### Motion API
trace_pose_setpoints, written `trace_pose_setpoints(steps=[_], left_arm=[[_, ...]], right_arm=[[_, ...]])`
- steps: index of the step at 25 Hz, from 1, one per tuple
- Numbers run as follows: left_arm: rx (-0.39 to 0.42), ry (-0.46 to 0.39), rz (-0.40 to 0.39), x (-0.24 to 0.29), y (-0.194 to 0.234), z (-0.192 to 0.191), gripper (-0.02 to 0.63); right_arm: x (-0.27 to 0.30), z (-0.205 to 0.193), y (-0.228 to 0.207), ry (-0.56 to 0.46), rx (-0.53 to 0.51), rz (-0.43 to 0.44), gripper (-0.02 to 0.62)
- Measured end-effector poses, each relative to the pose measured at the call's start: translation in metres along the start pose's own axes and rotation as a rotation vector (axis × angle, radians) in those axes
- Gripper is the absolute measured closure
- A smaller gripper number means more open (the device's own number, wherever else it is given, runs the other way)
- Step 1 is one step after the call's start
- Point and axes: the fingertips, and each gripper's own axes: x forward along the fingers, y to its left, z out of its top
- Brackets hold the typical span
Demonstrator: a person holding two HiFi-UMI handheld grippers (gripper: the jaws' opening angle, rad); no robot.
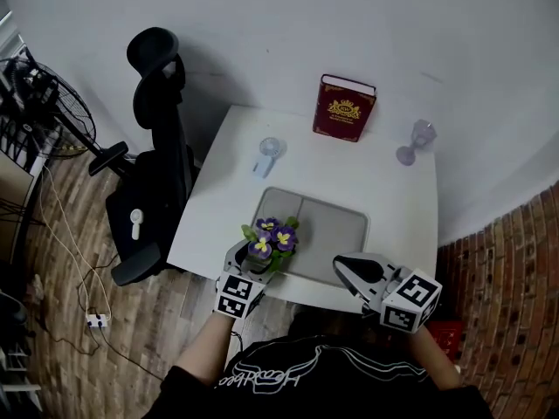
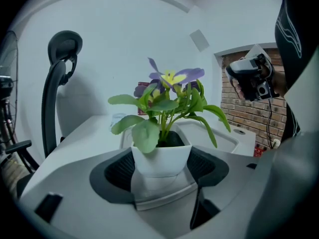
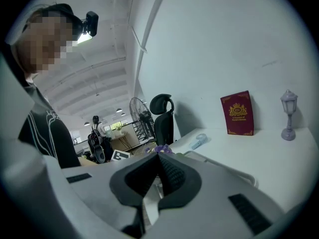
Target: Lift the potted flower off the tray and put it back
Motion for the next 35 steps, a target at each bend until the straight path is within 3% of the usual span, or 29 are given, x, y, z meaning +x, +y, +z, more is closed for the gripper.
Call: trace_pose_setpoints(steps=[18, 27, 35], left_arm=[[-0.129, -0.077, 0.004, -0.029, 0.001, 0.038, 0.262], [-0.18, -0.147, -0.012, -0.084, -0.021, 0.076, 0.262], [-0.207, -0.216, -0.065, -0.152, -0.053, 0.085, 0.262]], right_arm=[[0.006, 0.005, 0.006, -0.047, 0.0, 0.001, 0.592], [-0.005, -0.011, 0.028, -0.062, 0.034, -0.023, 0.592], [-0.014, -0.028, 0.071, -0.075, 0.028, -0.025, 0.592]])
